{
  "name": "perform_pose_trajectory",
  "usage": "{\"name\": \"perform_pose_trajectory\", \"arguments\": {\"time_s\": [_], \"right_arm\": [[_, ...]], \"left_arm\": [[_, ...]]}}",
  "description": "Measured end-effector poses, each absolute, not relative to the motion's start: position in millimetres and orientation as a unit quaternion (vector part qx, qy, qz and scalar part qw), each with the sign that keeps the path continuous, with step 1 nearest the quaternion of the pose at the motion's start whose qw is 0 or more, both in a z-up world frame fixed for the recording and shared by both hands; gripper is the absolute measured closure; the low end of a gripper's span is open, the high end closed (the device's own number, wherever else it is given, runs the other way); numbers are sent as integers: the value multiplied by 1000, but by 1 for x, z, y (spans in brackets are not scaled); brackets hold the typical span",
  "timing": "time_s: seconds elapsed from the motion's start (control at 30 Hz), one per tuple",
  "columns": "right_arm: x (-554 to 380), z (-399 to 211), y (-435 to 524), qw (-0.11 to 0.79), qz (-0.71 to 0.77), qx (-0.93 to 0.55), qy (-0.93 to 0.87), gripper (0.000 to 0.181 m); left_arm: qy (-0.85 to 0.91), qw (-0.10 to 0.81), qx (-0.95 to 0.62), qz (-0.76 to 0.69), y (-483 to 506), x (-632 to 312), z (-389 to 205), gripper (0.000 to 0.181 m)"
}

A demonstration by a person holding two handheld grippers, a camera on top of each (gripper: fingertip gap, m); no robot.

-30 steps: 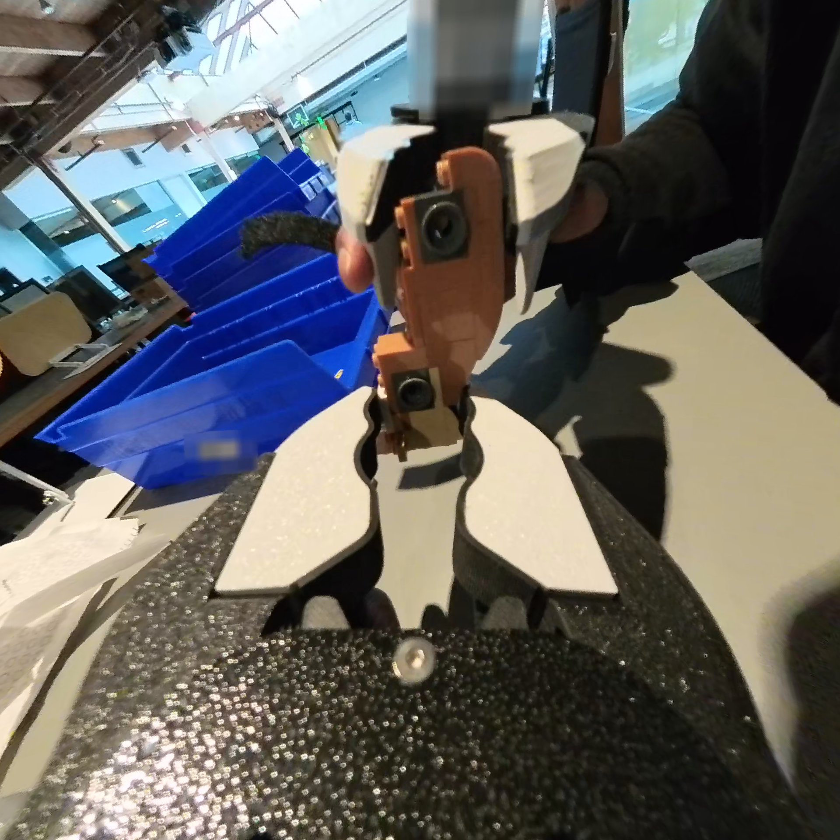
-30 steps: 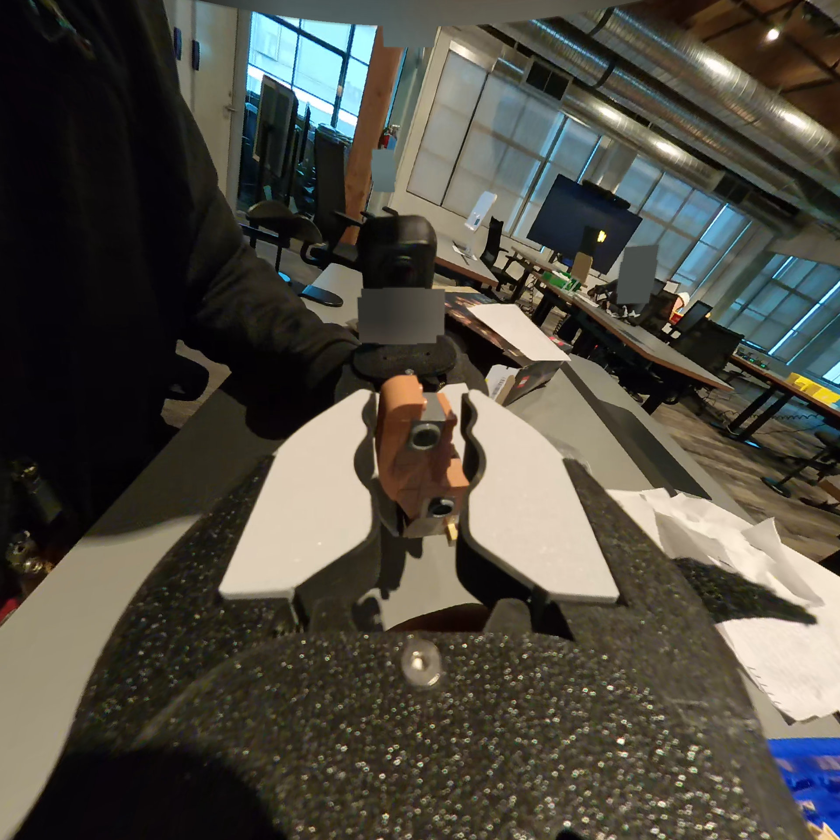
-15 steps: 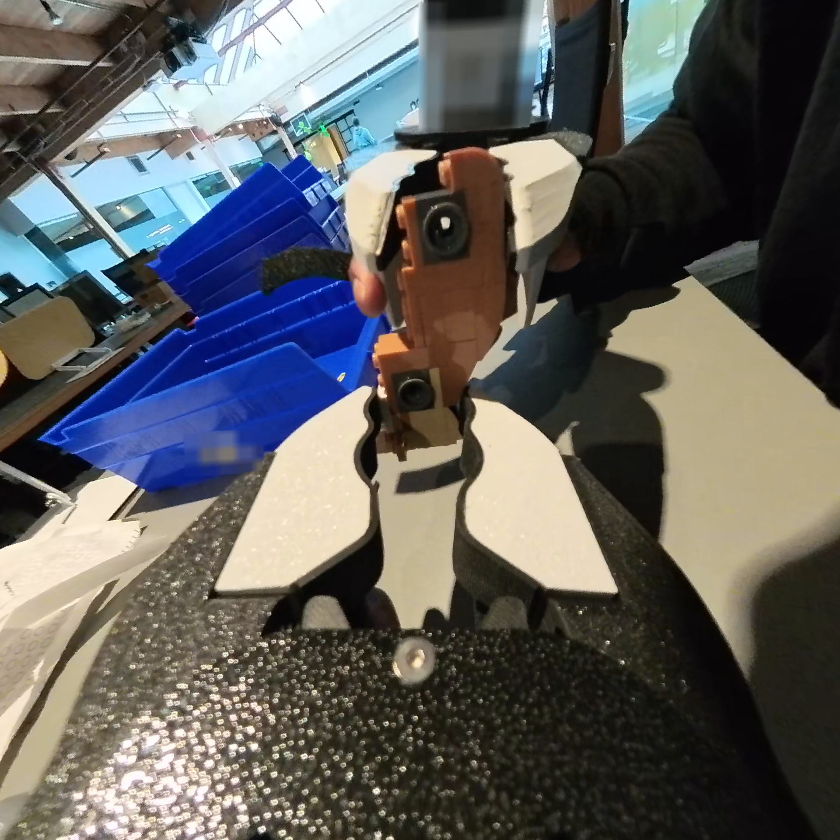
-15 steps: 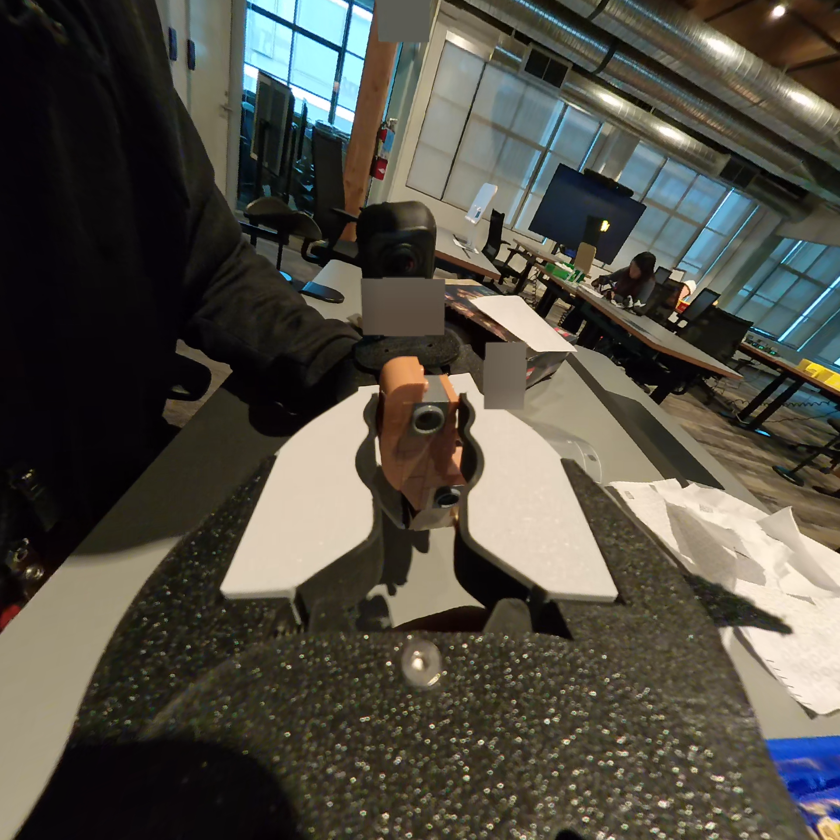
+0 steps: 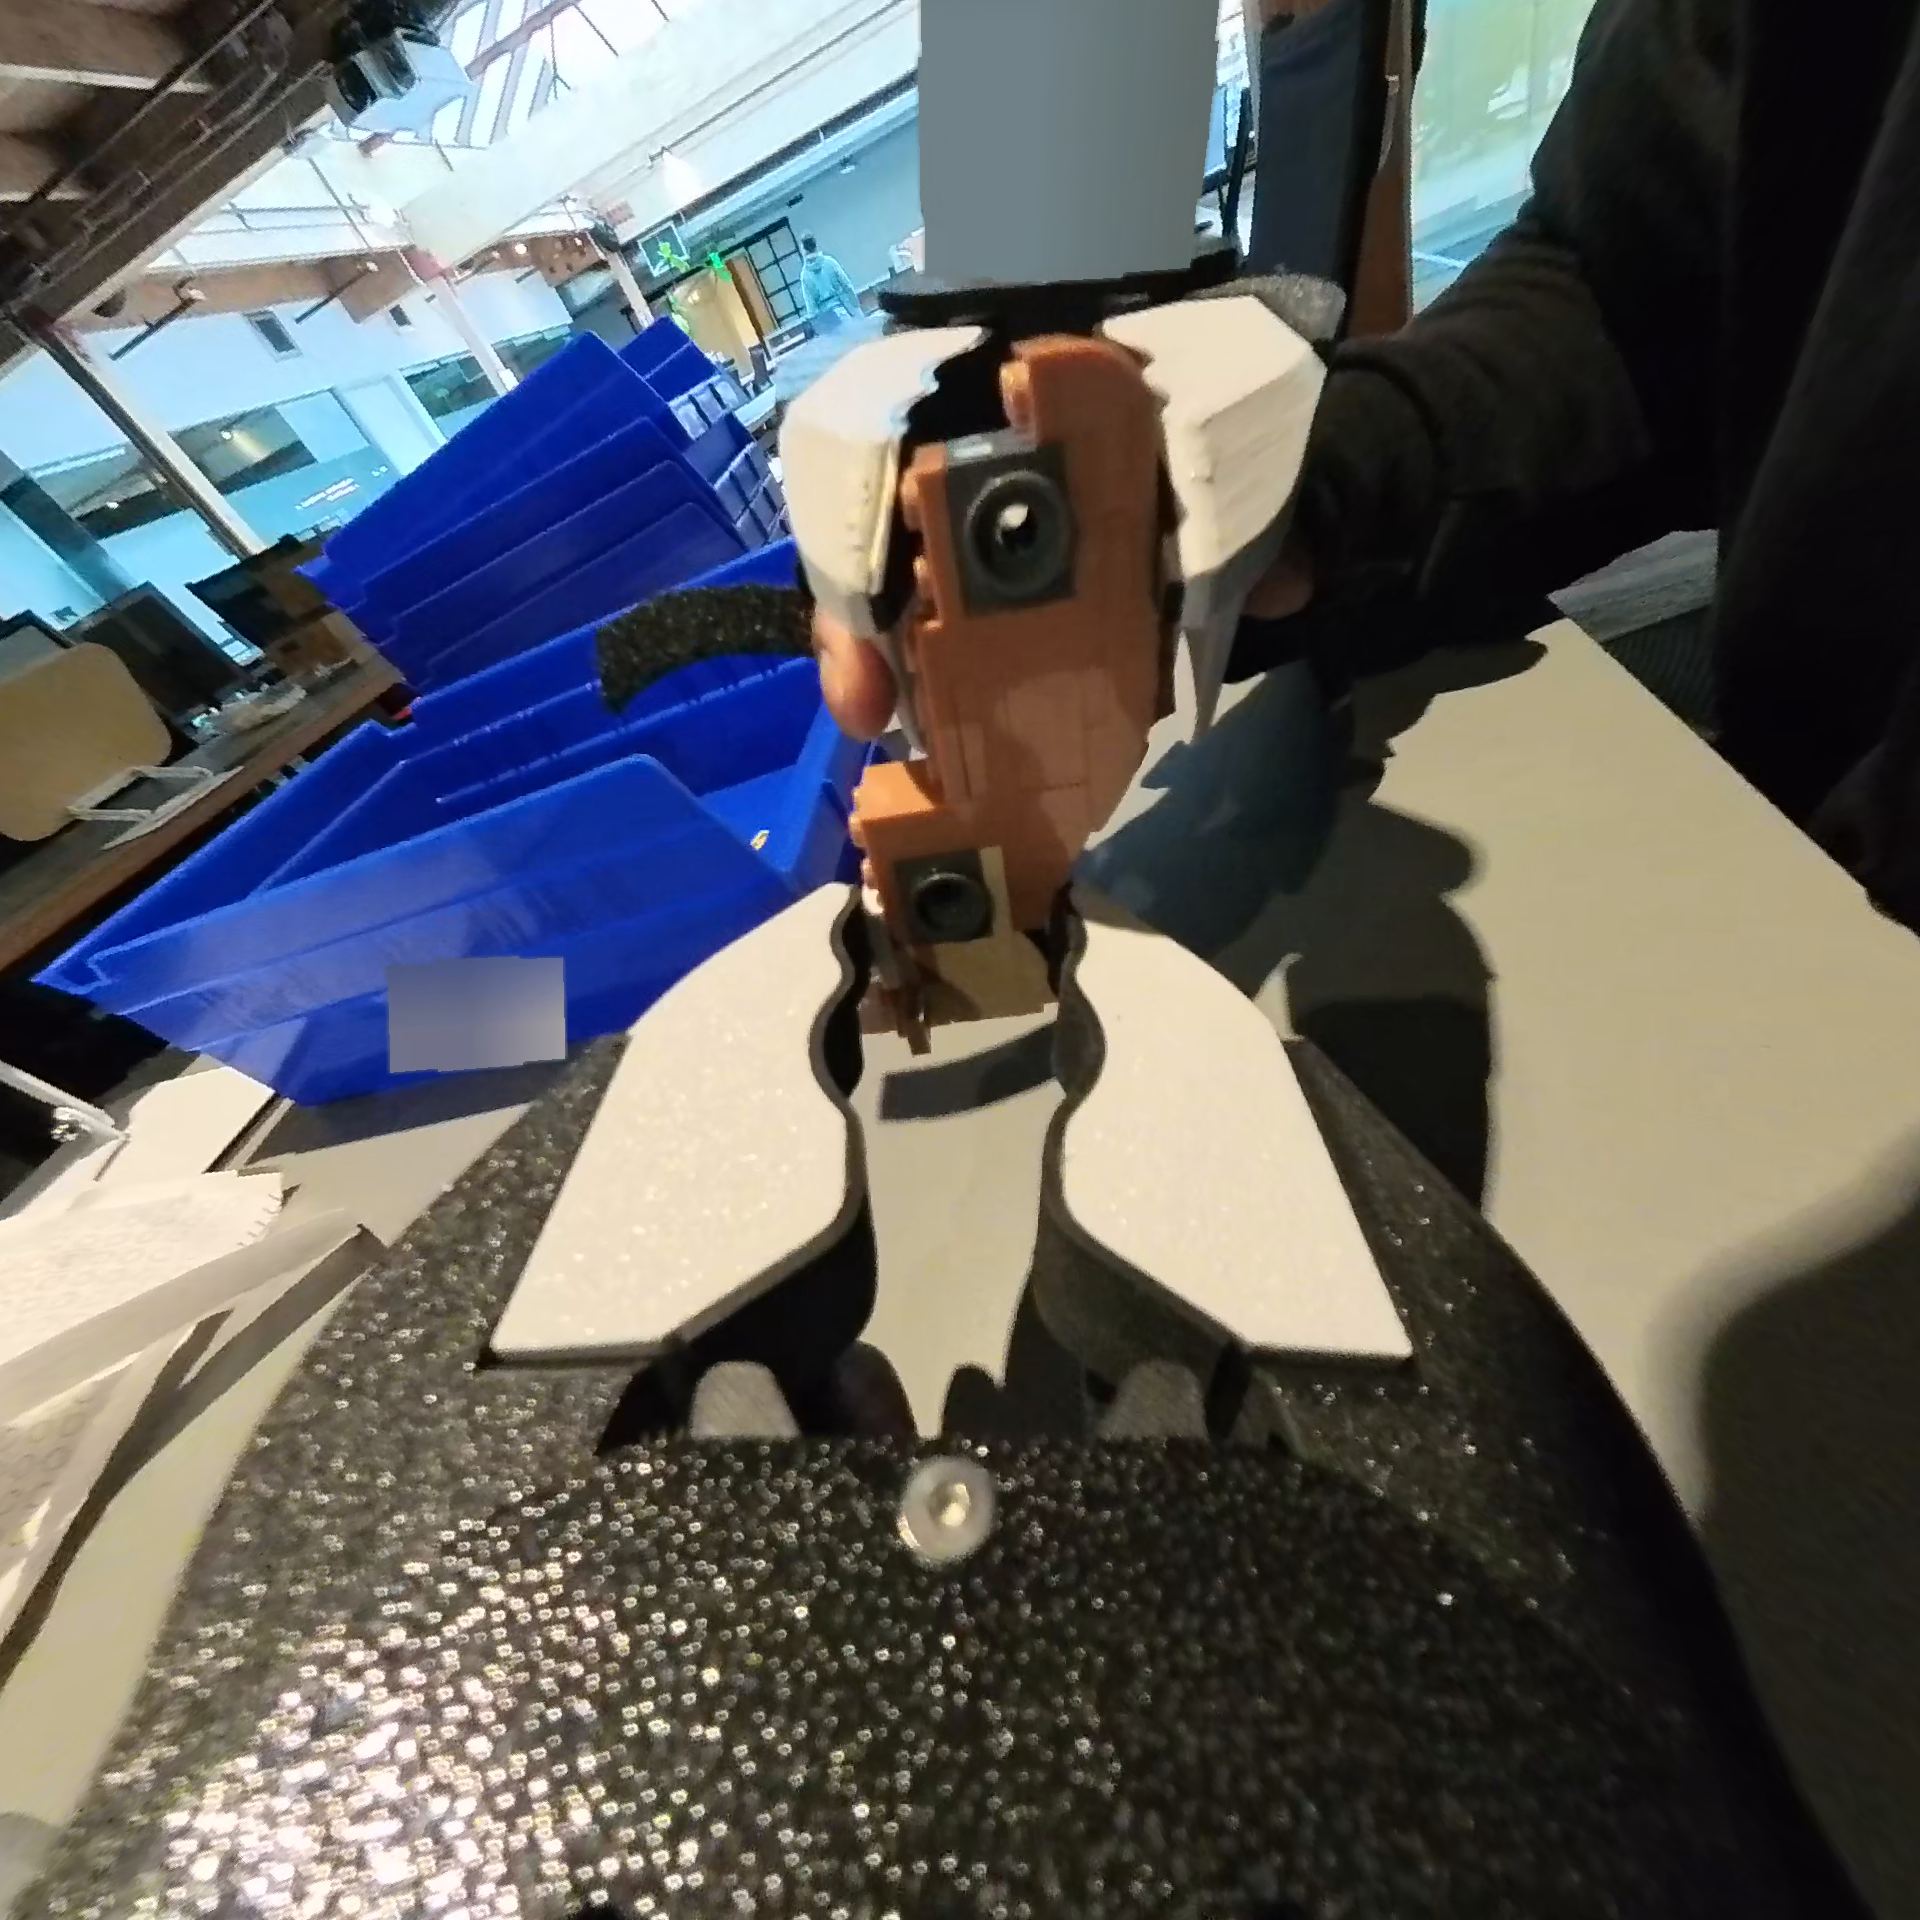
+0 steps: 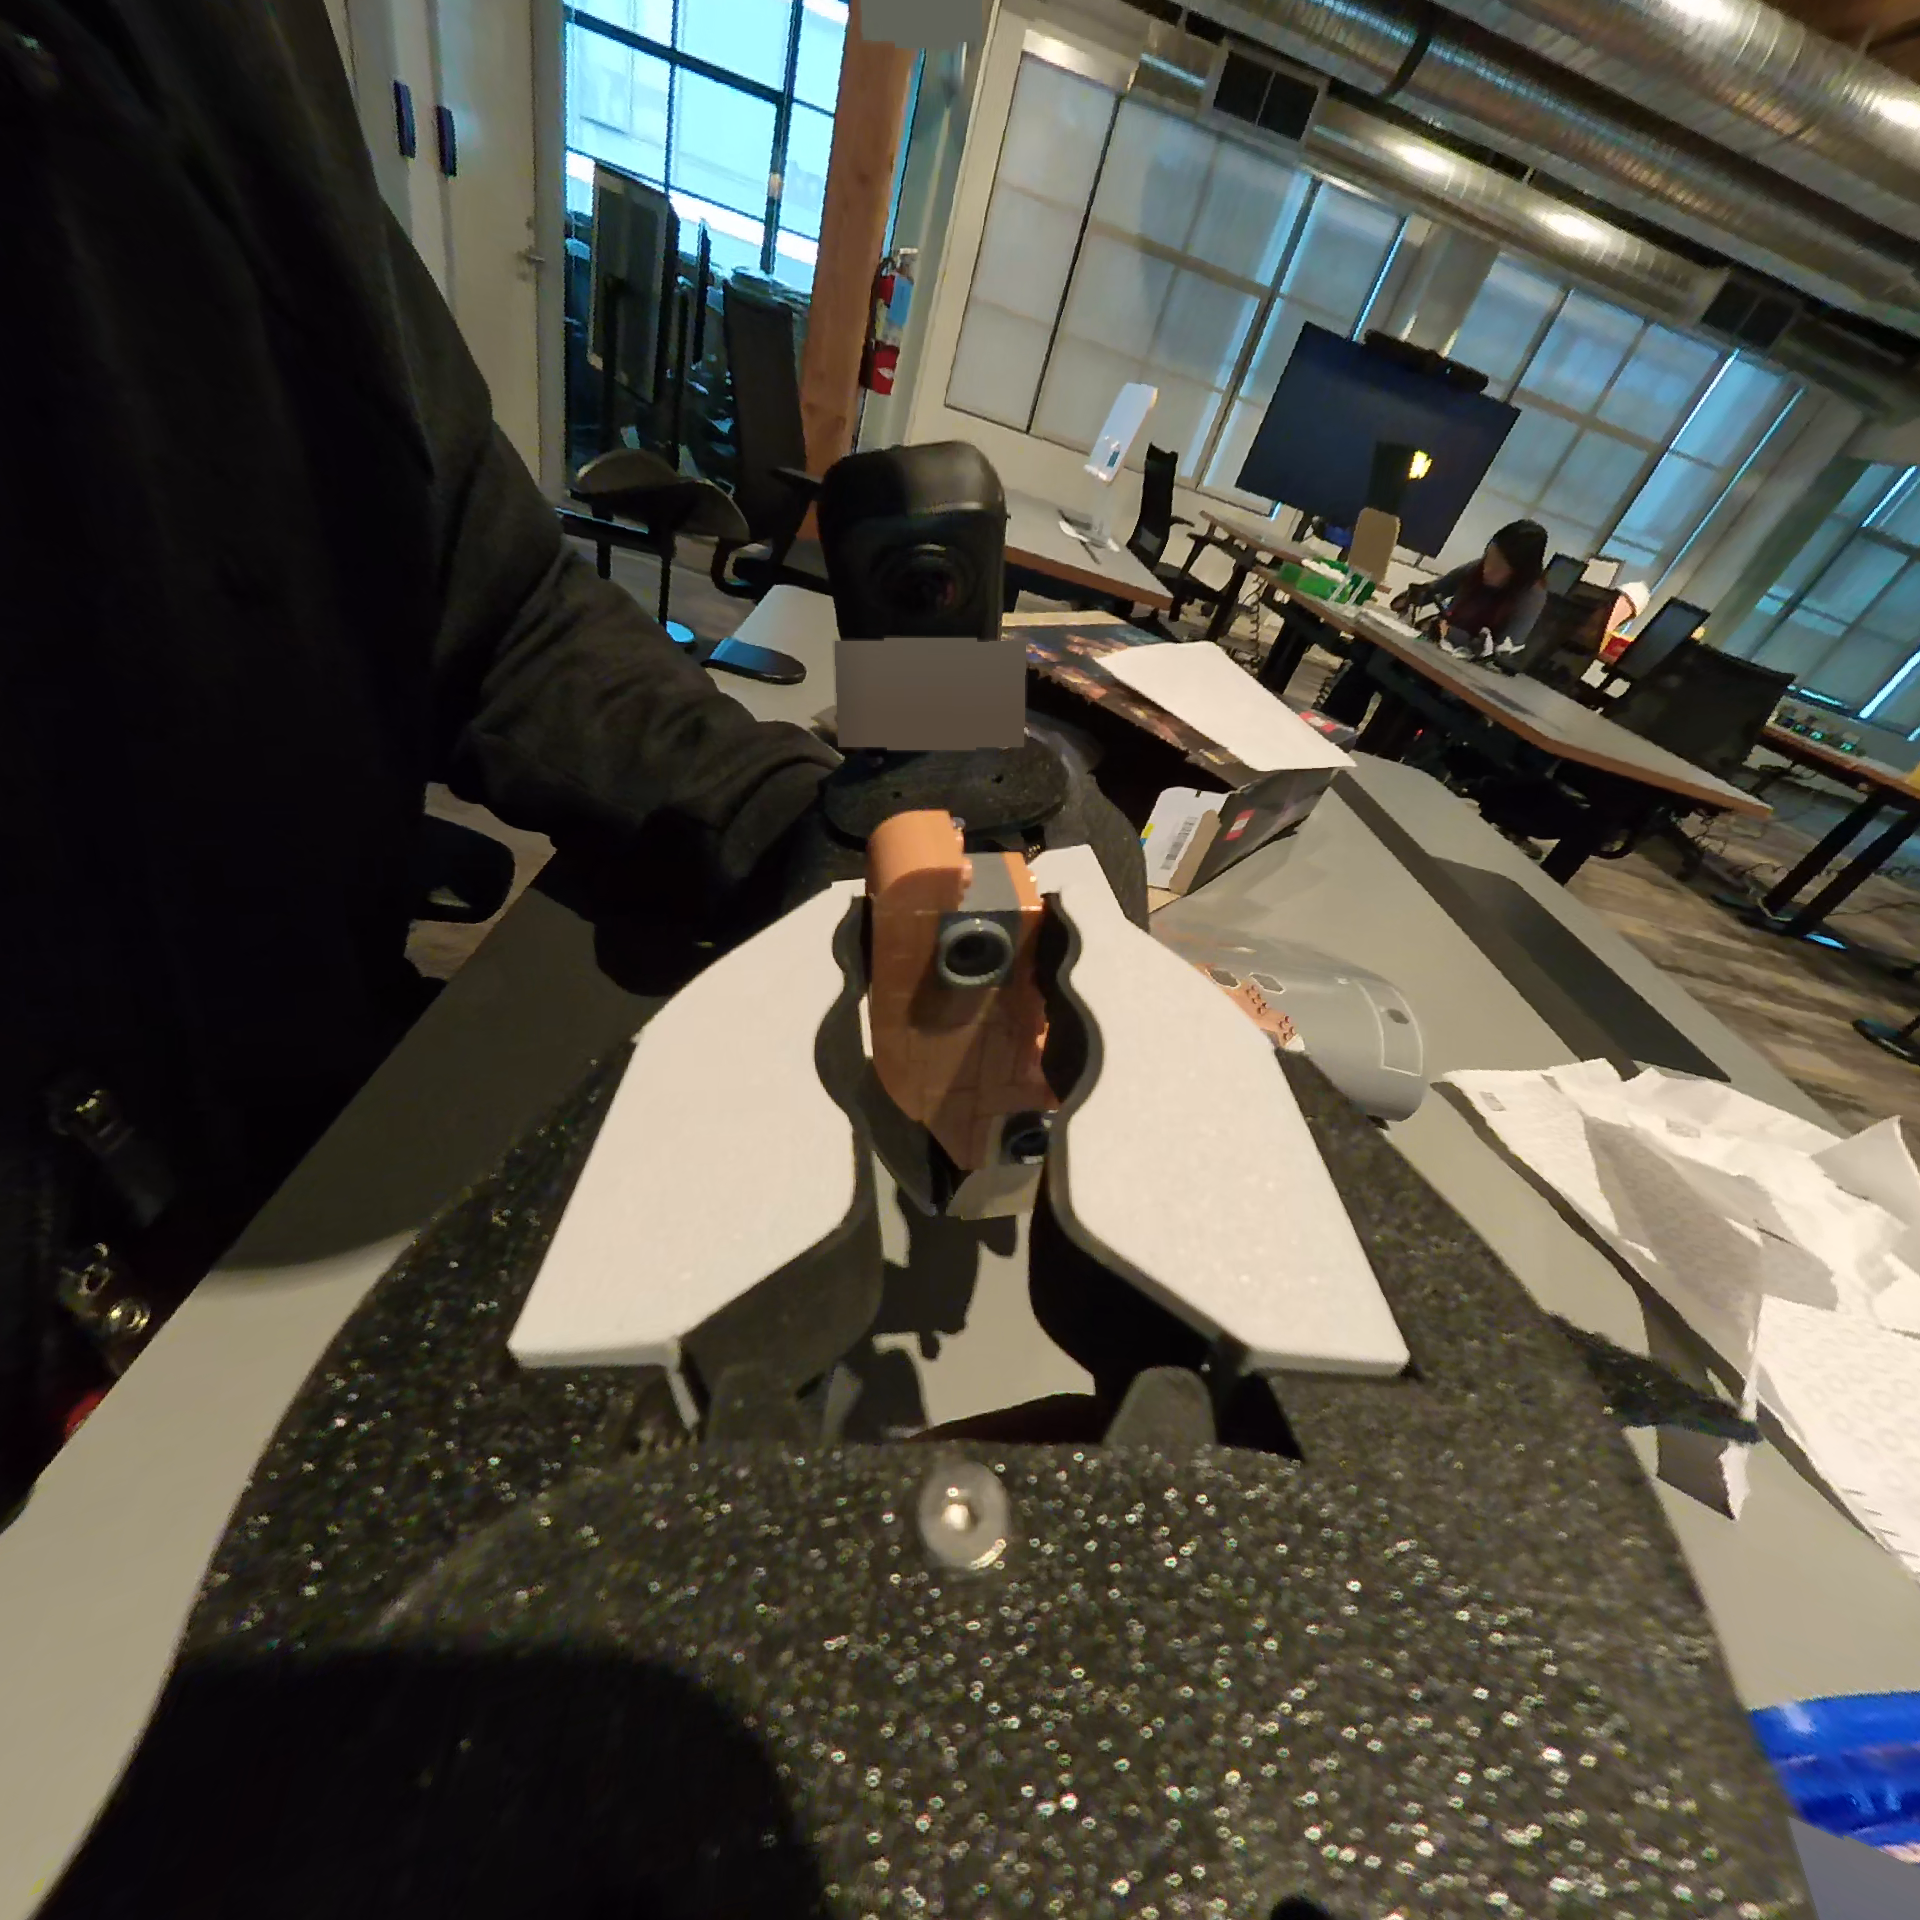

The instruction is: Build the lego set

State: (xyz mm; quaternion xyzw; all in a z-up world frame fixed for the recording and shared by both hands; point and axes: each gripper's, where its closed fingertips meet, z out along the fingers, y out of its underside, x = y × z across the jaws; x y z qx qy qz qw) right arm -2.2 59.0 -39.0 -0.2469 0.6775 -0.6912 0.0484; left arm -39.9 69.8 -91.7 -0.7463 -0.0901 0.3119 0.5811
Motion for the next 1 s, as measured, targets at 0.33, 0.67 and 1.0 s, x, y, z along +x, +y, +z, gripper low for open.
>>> {"name": "perform_pose_trajectory", "arguments": {"time_s": [0.33, 0.67, 1.0], "right_arm": [[-22, -54, 62, -57, -659, -282, 695, 127], [-53, -106, 60, -254, -466, -382, 756, 134], [-52, -125, 48, -272, -430, -409, 758, 139]], "left_arm": [[-100, 471, -786, 388, 52, -58, -101, 148], [-95, 214, -879, 416, 9, -69, -139, 148], [-87, 141, -899, 405, -3, -65, -153, 148]]}}
